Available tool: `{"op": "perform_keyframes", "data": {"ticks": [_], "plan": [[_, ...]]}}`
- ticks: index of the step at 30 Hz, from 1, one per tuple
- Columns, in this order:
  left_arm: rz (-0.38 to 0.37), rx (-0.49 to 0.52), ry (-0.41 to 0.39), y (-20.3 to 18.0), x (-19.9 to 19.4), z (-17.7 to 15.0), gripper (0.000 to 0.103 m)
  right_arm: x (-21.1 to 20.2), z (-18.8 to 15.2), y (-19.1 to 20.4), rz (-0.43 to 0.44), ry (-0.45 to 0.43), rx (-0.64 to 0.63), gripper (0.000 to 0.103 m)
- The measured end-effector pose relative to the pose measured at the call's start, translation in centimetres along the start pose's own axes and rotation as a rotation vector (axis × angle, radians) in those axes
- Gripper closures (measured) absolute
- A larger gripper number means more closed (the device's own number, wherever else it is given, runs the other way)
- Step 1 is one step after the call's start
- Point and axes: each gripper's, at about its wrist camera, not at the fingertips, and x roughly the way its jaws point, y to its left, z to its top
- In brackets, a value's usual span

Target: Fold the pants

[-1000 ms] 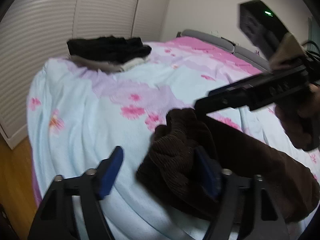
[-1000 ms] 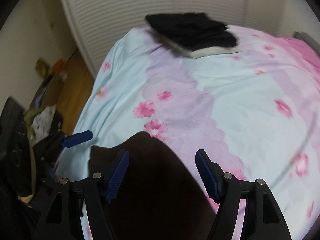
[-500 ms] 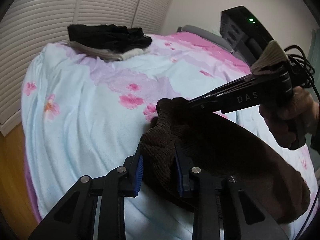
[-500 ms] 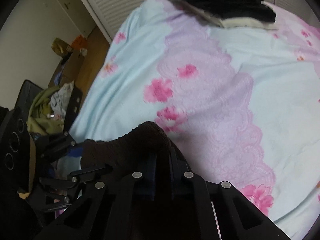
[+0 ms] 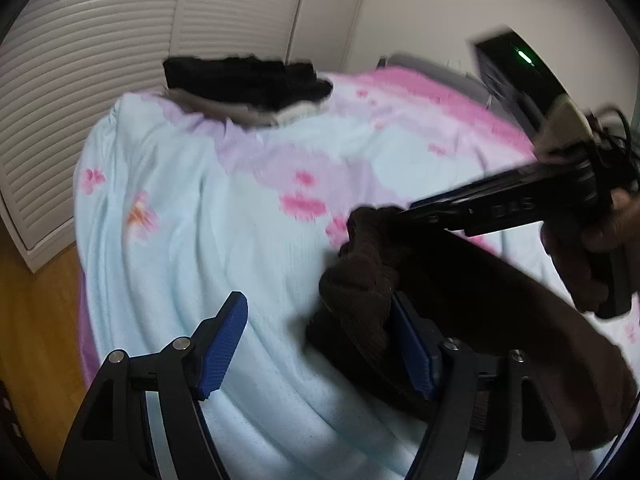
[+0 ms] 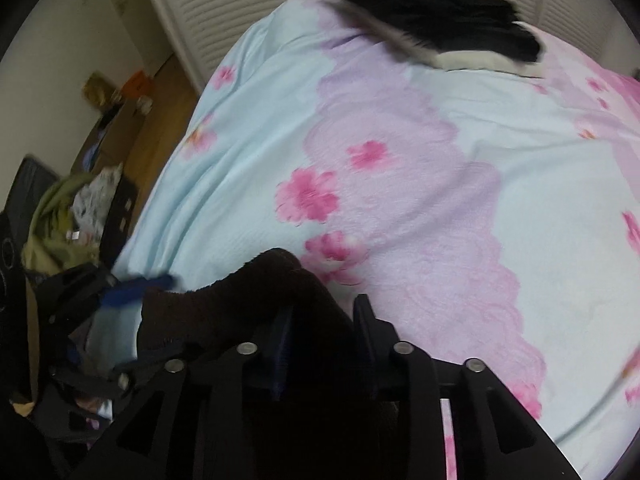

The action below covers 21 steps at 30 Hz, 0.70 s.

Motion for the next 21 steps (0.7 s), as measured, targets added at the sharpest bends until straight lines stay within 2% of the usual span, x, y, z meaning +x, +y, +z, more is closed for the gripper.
{"op": "perform_keyframes", "data": {"ticks": [3,5,7,9,11,13,17,21], "plan": [[0.017,0.027,-0.058,-0.2,-2.0,0.9,0.031,-3.8,-1.3,-0.9,-0.030,-0.094,0.098,0.068],[0.003,0.044,-0.102,-0.8,-3.4,1.6,0.028,-7.1,-2.8,-1.1,-0.085,-0.155,0.156,0.066],[-0.034,0.085,-0.156,-2.1,-4.9,2.4,0.018,-10.9,-4.8,-1.0,-0.160,-0.219,0.203,0.058],[-0.082,0.142,-0.196,-3.8,-6.0,3.2,0.016,-15.2,-7.5,-0.1,-0.276,-0.290,0.263,0.040],[-0.133,0.198,-0.225,-5.9,-6.9,3.8,0.015,-18.9,-10.5,0.8,-0.393,-0.338,0.335,0.036],[-0.191,0.241,-0.223,-8.0,-7.4,4.0,0.015,-22.4,-14.0,1.9,-0.486,-0.377,0.410,0.035],[-0.291,0.335,-0.155,-12.8,-7.1,3.5,0.015,-28.3,-22.9,2.8,-0.655,-0.421,0.638,0.028],[-0.393,0.439,-0.072,-17.8,-6.6,1.4,0.015,-31.0,-30.9,3.5,-0.768,-0.387,0.825,0.028]]}}
